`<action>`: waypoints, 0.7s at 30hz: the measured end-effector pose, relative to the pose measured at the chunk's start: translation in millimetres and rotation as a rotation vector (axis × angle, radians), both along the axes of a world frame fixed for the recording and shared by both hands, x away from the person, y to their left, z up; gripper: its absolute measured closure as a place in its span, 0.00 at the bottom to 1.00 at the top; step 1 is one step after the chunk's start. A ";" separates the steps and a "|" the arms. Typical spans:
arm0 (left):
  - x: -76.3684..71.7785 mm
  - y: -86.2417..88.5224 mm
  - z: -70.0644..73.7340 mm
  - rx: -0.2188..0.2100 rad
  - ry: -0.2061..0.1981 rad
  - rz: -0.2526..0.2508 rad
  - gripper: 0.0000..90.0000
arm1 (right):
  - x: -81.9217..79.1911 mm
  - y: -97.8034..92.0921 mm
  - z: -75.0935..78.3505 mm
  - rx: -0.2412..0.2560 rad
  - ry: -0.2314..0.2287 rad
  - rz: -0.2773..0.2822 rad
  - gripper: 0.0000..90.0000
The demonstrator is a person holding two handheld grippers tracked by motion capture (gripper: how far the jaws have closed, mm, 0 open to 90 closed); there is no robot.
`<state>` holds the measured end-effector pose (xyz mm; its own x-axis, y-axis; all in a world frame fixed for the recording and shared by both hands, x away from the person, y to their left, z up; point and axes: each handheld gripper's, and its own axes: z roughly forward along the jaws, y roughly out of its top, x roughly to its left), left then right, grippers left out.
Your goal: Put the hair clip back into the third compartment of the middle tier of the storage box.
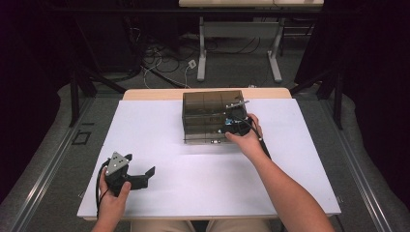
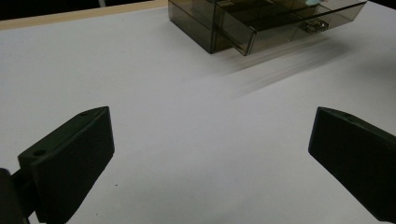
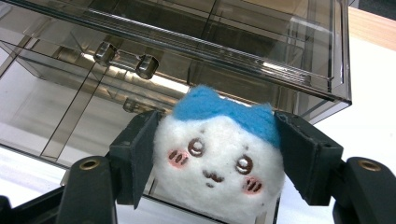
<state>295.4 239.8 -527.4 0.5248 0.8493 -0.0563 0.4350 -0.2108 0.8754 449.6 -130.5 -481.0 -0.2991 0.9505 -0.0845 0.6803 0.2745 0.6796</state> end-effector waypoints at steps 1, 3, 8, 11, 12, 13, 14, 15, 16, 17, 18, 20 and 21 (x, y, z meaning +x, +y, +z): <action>0.0 0.0 0.0 0.000 0.000 0.000 0.00 | 0.2 0.2 -0.2 0.001 -0.001 0.002 0.36; 0.2 0.2 0.0 0.000 -0.002 0.000 0.00 | 0.2 0.5 -0.3 0.001 -0.002 0.003 0.36; 0.0 0.6 0.3 0.002 -0.002 -0.001 0.00 | 0.4 0.3 -0.4 0.000 -0.003 0.004 0.36; 0.0 0.5 0.2 0.003 -0.004 -0.001 0.00 | 0.3 0.6 -0.2 -0.004 -0.002 -0.002 0.36; 0.1 0.5 0.2 0.004 -0.004 -0.001 0.00 | 0.3 0.5 -0.2 0.000 -0.002 0.002 0.36; 0.1 0.4 0.3 0.003 -0.004 -0.001 0.00 | 0.2 0.5 -0.2 0.002 -0.001 0.004 0.36; 0.1 0.4 0.2 0.003 -0.004 -0.001 0.00 | 0.2 0.6 -0.1 0.000 -0.003 0.004 0.36; 0.2 0.3 0.2 0.003 -0.004 -0.001 0.00 | 0.2 0.7 -0.2 0.000 -0.003 0.005 0.36; 0.2 0.3 0.2 0.003 -0.004 -0.001 0.00 | 0.2 0.7 -0.2 0.000 -0.003 0.005 0.36; 0.2 0.4 0.2 0.003 -0.003 -0.001 0.00 | -0.2 1.4 -0.1 0.001 0.004 -0.004 0.36; 0.2 0.3 0.2 0.003 -0.004 -0.001 0.00 | -0.5 2.5 -0.7 0.011 0.005 -0.007 0.36; 0.2 0.4 0.2 0.003 -0.004 -0.001 0.00 | -0.4 2.4 -0.7 0.011 0.004 -0.007 0.36; 0.2 0.4 0.2 0.004 -0.003 -0.001 0.00 | -0.2 2.0 -0.6 0.008 0.001 -0.002 0.36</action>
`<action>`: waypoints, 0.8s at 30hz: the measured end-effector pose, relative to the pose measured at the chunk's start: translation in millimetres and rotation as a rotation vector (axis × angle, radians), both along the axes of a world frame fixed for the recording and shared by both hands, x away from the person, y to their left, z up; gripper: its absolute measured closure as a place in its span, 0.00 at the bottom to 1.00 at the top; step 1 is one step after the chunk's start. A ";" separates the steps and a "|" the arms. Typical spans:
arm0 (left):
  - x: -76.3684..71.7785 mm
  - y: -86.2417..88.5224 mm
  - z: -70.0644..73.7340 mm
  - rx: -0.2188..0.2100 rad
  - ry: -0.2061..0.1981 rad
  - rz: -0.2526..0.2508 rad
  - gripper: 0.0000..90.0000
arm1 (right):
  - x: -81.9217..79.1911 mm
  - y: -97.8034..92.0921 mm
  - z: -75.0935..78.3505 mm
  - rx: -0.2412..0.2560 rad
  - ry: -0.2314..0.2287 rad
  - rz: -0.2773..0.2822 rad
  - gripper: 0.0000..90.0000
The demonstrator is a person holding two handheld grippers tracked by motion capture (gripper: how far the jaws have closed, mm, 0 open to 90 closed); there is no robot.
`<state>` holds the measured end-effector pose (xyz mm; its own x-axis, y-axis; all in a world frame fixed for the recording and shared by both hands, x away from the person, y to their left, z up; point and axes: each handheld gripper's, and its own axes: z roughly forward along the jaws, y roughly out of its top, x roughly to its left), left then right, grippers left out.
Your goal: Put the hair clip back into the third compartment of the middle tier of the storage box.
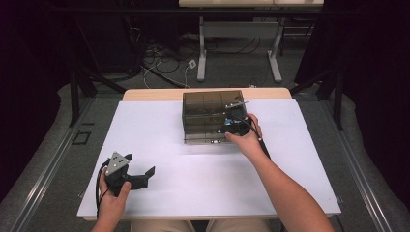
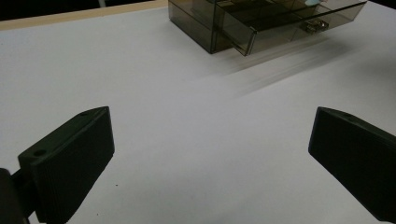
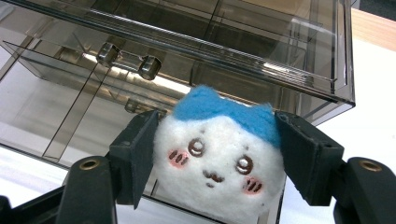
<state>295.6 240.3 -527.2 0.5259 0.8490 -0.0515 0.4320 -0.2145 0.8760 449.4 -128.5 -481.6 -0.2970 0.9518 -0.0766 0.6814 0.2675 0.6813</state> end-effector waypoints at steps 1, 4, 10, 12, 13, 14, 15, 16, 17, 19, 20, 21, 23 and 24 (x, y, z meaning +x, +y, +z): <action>0.0 -0.1 0.0 0.000 0.000 0.000 0.00 | 0.2 -1.1 0.7 -0.013 -0.004 0.003 0.36; 0.0 0.0 0.0 0.001 -0.001 0.000 0.00 | 0.8 -1.4 0.2 -0.003 -0.010 -0.003 0.35; 0.4 0.1 -0.1 0.001 0.004 -0.001 0.00 | 1.0 -1.1 -0.3 0.022 -0.001 -0.014 0.31; 0.7 0.6 -0.2 0.003 0.002 -0.001 0.00 | 1.2 -1.8 0.3 0.027 0.000 -0.017 0.30; 0.8 0.7 -0.2 0.004 0.002 -0.001 0.00 | 1.3 -2.0 0.6 0.034 -0.001 -0.018 0.29; 0.8 0.7 -0.3 0.002 0.002 0.001 0.00 | 1.3 -2.0 0.9 0.040 -0.004 -0.019 0.29; 0.8 0.6 -0.4 -0.001 0.003 0.001 0.00 | 1.3 -2.0 0.9 0.040 -0.004 -0.019 0.29; 1.0 0.6 -0.4 -0.002 0.004 0.003 0.00 | 1.3 -2.5 1.2 0.043 -0.010 -0.017 0.28; 1.1 0.3 -0.6 -0.007 0.005 0.004 0.00 | 1.3 -2.5 1.2 0.043 -0.010 -0.017 0.28; 1.8 0.5 -0.7 0.003 0.004 0.001 0.00 | 1.0 -2.2 1.1 0.049 -0.014 -0.017 0.27; 2.0 0.2 -1.0 0.001 0.004 0.002 0.00 | 1.0 -2.8 1.3 0.046 -0.016 -0.015 0.27; 2.3 0.2 -1.1 0.001 0.005 0.003 0.00 | 0.2 -3.0 2.2 0.050 -0.017 -0.008 0.26; 2.6 0.5 -1.3 0.005 0.007 0.004 0.00 | -0.1 -2.5 2.4 0.057 -0.017 -0.010 0.25; 2.5 0.4 -1.6 0.002 0.009 0.005 0.00 | -0.2 -2.4 2.7 0.062 -0.016 -0.007 0.24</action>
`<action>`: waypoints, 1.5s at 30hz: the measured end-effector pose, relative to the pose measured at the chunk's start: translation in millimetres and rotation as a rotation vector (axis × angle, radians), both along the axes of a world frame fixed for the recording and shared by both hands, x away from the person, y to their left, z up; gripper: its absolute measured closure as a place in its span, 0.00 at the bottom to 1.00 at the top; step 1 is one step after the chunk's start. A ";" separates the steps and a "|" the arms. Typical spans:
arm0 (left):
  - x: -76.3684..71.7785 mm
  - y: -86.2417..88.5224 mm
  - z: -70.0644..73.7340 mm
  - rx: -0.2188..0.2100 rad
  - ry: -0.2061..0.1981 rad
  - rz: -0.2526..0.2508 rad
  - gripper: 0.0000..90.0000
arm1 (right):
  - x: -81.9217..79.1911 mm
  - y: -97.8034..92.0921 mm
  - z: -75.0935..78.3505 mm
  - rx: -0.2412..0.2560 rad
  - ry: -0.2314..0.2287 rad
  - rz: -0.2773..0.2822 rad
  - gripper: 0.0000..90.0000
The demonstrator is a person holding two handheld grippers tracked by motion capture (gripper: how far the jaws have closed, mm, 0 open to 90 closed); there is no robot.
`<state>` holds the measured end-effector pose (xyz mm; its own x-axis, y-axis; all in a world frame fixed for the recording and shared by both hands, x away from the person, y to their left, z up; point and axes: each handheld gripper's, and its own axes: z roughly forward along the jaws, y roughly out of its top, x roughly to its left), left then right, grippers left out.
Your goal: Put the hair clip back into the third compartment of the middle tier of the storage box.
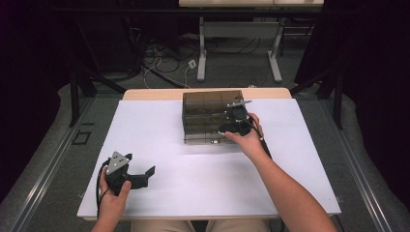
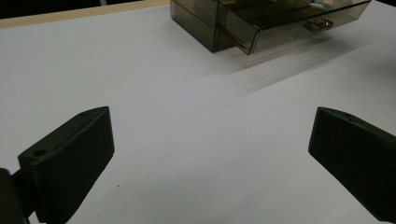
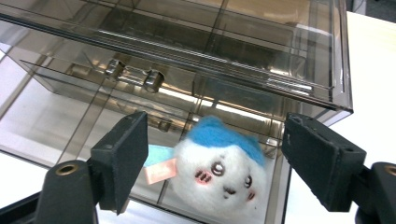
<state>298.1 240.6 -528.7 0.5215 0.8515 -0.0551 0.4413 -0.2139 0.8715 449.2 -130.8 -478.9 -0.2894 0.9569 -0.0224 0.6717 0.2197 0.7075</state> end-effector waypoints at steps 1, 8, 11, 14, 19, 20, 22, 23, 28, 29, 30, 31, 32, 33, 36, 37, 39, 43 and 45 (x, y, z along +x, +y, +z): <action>0.1 0.2 -0.1 0.001 -0.002 0.002 0.00 | -0.2 0.0 0.3 0.007 0.002 0.003 0.23; 0.6 0.0 0.3 -0.003 -0.003 0.001 0.00 | -4.0 -2.0 4.3 0.014 0.020 0.014 0.17; 1.3 -0.6 -0.1 -0.005 -0.002 -0.004 0.00 | -6.5 -2.4 6.9 0.021 0.006 0.024 0.16; 1.6 -1.7 -0.3 -0.006 0.002 -0.005 0.00 | -9.4 -2.5 9.1 0.032 -0.021 0.028 0.12; 1.1 -2.3 0.9 -0.001 -0.005 -0.010 0.00 | -17.2 -4.0 12.7 0.035 -0.093 0.053 0.02; 1.2 -2.4 0.9 -0.003 -0.003 -0.009 0.00 | -18.4 -3.7 13.0 0.040 -0.103 0.051 0.00; 1.4 -2.8 0.5 -0.008 -0.001 -0.008 0.00 | -21.7 -2.6 14.0 0.039 -0.115 0.050 0.00; 1.5 -2.8 0.3 -0.005 -0.002 -0.012 0.00 | -24.9 -2.0 15.3 0.018 -0.139 0.056 0.00; 0.5 -2.6 0.9 -0.006 -0.007 -0.012 0.00 | -34.2 0.1 18.3 0.021 -0.159 0.078 0.00; 0.4 -2.8 0.4 -0.015 0.000 -0.010 0.00 | -37.0 0.5 18.9 0.026 -0.163 0.087 0.00; 0.7 -2.1 0.5 -0.006 -0.002 -0.010 0.00 | -42.3 -0.4 19.8 0.031 -0.179 0.102 0.00; 0.7 -2.0 0.5 -0.007 -0.001 -0.009 0.00 | -42.3 -0.4 19.8 0.031 -0.179 0.102 0.00; 0.8 -1.9 0.7 -0.006 -0.005 -0.008 0.00 | -47.3 -1.3 20.6 0.036 -0.182 0.106 0.00; 0.5 -2.6 0.6 -0.016 0.000 -0.007 0.00 | -47.3 -1.3 20.6 0.036 -0.182 0.106 0.00; 0.7 -2.8 1.0 -0.005 -0.003 -0.011 0.00 | -55.9 -4.2 22.2 0.058 -0.190 0.119 0.00; 0.7 -3.0 1.0 -0.003 -0.005 -0.010 0.00 | -58.1 -4.7 22.3 0.067 -0.194 0.118 0.00; 1.0 -3.7 0.8 -0.005 -0.005 -0.012 0.00 | -68.4 -8.5 23.2 0.074 -0.204 0.131 0.00; 1.0 -4.4 0.7 -0.007 -0.005 -0.013 0.00 | -81.7 -13.0 22.5 0.084 -0.227 0.141 0.00; 0.8 -4.7 0.7 -0.007 -0.003 -0.014 0.00 | -85.4 -14.2 21.9 0.089 -0.232 0.140 0.00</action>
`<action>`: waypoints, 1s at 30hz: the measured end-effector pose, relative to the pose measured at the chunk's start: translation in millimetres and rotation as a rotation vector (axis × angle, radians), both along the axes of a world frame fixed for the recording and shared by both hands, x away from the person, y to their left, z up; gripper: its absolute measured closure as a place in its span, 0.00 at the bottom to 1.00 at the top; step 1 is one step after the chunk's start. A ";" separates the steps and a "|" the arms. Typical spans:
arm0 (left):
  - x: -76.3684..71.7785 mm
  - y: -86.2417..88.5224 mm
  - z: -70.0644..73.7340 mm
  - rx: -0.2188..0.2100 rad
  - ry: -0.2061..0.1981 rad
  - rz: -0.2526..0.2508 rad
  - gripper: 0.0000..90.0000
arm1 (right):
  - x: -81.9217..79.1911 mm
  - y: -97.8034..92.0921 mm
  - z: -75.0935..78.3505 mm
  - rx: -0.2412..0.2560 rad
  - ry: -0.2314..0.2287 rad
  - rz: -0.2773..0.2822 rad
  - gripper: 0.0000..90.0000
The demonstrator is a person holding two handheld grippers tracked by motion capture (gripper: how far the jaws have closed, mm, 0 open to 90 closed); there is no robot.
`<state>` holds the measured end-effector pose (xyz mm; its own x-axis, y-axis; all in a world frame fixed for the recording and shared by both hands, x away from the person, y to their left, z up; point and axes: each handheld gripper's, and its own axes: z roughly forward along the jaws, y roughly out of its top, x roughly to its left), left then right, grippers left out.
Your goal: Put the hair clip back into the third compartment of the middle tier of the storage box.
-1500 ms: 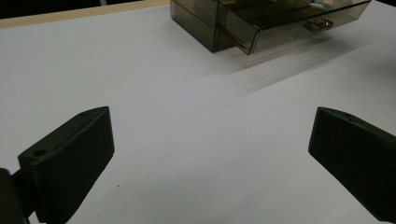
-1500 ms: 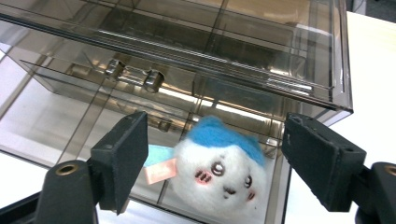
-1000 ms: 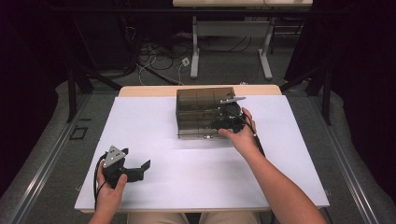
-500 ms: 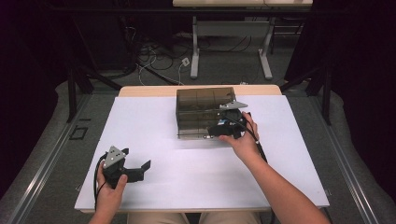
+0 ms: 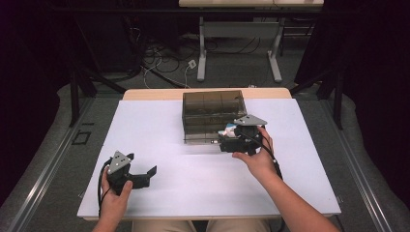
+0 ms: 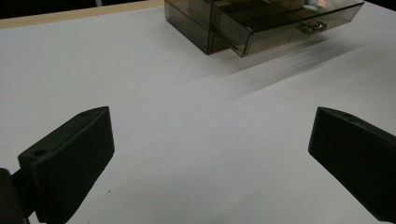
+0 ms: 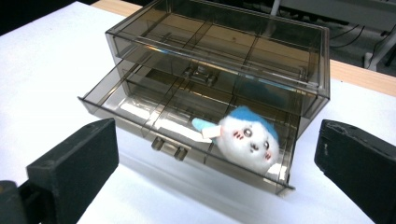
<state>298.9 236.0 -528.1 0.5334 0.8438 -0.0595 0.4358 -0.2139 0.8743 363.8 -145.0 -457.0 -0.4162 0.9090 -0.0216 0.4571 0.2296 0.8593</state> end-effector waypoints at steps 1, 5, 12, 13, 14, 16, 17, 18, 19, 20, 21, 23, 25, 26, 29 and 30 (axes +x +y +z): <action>-0.2 -0.2 0.1 0.001 0.001 -0.002 0.00 | -6.1 -2.1 -1.7 -0.011 -0.011 0.006 0.00; 0.1 -0.6 0.3 0.006 -0.007 -0.004 0.00 | -19.5 -7.1 -5.2 -0.014 -0.039 0.010 0.00; -0.8 -0.5 0.3 0.003 0.001 0.001 0.00 | -39.0 -16.6 -8.5 -0.024 -0.090 0.009 0.00; -1.0 -0.8 0.2 -0.001 0.000 0.003 0.00 | -42.2 -18.3 -8.6 -0.029 -0.093 0.005 0.00; -1.1 -0.9 0.2 -0.002 0.000 0.003 0.00 | -44.9 -19.9 -9.2 -0.026 -0.104 0.003 0.00; -1.0 -0.9 0.3 0.001 -0.001 0.004 0.00 | -49.2 -23.3 -10.7 -0.027 -0.111 0.001 0.00; -0.9 -0.9 0.5 0.002 -0.005 0.003 0.00 | -51.3 -24.5 -11.8 -0.021 -0.113 -0.005 0.00; -0.9 -1.3 0.5 0.000 -0.007 0.001 0.00 | -53.7 -26.1 -12.6 -0.022 -0.106 -0.010 0.00; -1.2 -1.5 0.6 0.000 -0.004 0.003 0.00 | -54.7 -28.2 -13.9 -0.026 -0.115 -0.003 0.00; -1.2 -1.3 0.8 0.005 -0.006 0.002 0.00 | -57.0 -29.7 -15.1 -0.026 -0.119 -0.010 0.00; -1.1 -1.4 0.9 0.006 -0.008 0.001 0.00 | -59.3 -31.5 -15.7 -0.027 -0.113 -0.014 0.00; -1.1 -1.7 0.8 0.006 -0.008 0.000 0.00 | -61.9 -35.0 -18.6 -0.026 -0.119 -0.020 0.00; -1.1 -2.0 0.7 0.006 -0.008 0.000 0.00 | -65.2 -39.0 -20.9 -0.022 -0.118 -0.023 0.00; -1.2 -2.3 0.7 0.005 -0.008 0.000 0.00 | -66.8 -40.8 -22.1 -0.015 -0.117 -0.025 0.00; -1.4 -2.6 0.8 0.007 -0.008 0.000 0.00 | -69.9 -48.2 -26.0 -0.012 -0.119 -0.042 0.00; -1.4 -2.6 0.9 0.008 -0.008 0.001 0.00 | -71.5 -54.1 -28.4 0.005 -0.110 -0.049 0.00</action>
